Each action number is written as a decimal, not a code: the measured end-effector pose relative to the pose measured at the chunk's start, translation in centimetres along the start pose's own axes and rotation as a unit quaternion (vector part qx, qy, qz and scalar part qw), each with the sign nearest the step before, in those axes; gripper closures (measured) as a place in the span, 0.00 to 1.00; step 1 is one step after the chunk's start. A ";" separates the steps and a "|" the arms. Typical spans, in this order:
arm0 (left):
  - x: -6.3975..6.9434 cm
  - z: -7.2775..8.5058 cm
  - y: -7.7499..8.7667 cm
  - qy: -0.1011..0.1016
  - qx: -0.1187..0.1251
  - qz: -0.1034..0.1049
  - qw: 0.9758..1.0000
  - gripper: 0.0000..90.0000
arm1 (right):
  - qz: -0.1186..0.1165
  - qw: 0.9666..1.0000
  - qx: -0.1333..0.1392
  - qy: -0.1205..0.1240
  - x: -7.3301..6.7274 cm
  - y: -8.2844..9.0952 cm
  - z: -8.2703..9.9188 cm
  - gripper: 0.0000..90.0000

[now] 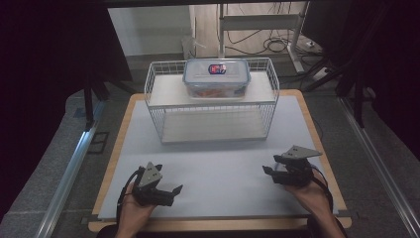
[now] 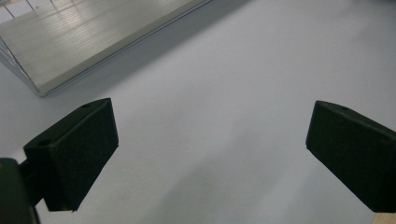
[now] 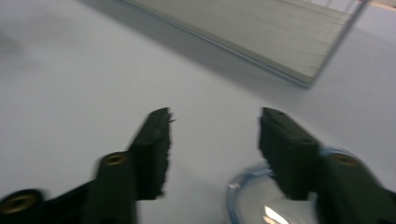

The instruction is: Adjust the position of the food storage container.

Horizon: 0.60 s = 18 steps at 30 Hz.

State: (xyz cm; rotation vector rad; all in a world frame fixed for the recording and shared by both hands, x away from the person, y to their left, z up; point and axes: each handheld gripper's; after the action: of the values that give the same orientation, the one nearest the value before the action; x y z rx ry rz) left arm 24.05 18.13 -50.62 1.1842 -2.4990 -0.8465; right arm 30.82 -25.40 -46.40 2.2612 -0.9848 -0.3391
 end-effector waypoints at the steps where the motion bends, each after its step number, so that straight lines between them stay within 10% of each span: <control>1: 0.0 0.0 0.0 0.000 0.000 0.000 1.000 0.02 | 0.004 1.000 -0.002 -0.002 0.2 0.2 0.0 0.62; 7: 0.1 -0.1 0.0 -0.001 0.000 0.002 1.000 0.03 | 0.023 0.999 -0.028 -0.003 1.4 1.5 0.8 0.99; 18: 0.1 -0.1 0.1 -0.005 -0.001 0.002 1.000 0.03 | 0.081 0.995 -0.042 -0.046 3.8 3.6 2.8 1.00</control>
State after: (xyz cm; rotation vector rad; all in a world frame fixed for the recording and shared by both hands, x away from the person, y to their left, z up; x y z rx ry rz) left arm 23.99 18.02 -50.47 1.1768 -2.5059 -0.8557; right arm 30.07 -31.26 -46.17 2.0908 -1.1723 -0.4088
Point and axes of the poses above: each handheld gripper's, and its own axes: y roughly backward along the jaws, z roughly out of its underside, x roughly to its right, and after that the axes turned 2 degrees about -x, right-handed
